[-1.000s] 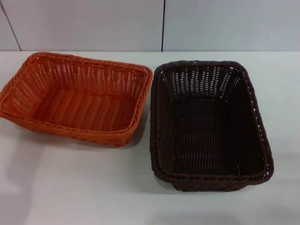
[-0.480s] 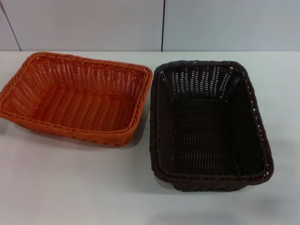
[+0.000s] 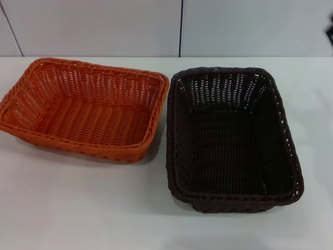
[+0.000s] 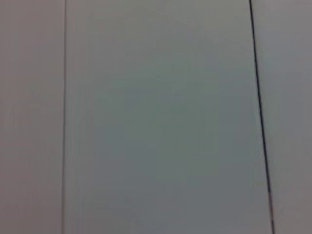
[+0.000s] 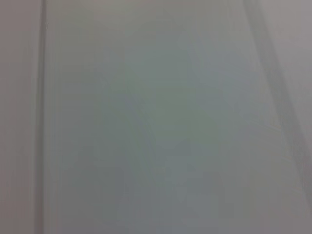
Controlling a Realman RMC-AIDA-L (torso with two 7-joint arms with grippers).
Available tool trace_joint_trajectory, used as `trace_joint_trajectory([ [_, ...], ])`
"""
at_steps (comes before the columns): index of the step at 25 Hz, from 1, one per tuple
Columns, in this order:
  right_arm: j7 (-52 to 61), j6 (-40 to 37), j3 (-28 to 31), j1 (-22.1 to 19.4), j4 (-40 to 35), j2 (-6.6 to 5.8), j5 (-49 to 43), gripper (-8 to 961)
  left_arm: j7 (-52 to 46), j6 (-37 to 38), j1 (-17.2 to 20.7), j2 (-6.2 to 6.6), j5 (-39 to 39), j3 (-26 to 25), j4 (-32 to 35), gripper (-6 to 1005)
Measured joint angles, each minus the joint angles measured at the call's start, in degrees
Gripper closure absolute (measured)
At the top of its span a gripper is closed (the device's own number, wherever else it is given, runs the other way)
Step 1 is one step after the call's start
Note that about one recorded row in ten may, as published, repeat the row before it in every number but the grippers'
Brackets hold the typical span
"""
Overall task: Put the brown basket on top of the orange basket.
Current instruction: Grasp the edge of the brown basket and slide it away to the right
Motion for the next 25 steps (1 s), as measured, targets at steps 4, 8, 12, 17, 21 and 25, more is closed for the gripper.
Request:
trace_joint_trajectory([
  [4, -0.12, -41.75, 17.96, -0.69, -20.67, -1.14, -8.48, 130, 0.0, 0.07, 0.18, 0.04, -0.8, 0.02, 0.54, 258],
  [8, -0.77, -68.39, 30.83, 1.22, -31.25, 2.48, -12.49, 129, -0.02, -0.47, -0.19, 0.07, -0.88, 0.02, 1.35, 259],
  [12, -4.35, -105.24, 51.45, 10.72, -39.56, 7.65, -13.29, 129, -0.01, -2.52, -0.61, 0.16, -0.92, 0.02, 1.43, 259],
  [17, -8.31, -142.07, 63.55, 22.07, -43.36, 6.73, -12.14, 129, 0.04, -4.21, -1.37, 0.25, -0.95, 0.01, 1.65, 259],
  [21, -9.77, -160.54, 64.97, 27.74, -43.18, 5.15, -11.32, 130, 0.08, -4.48, -1.91, 0.27, -1.01, -0.4, 2.09, 259],
  [25, -13.98, -172.88, 63.48, 30.57, -41.07, 6.06, -10.85, 130, 0.08, -4.51, -2.16, 0.27, -1.04, -1.83, 2.42, 259],
])
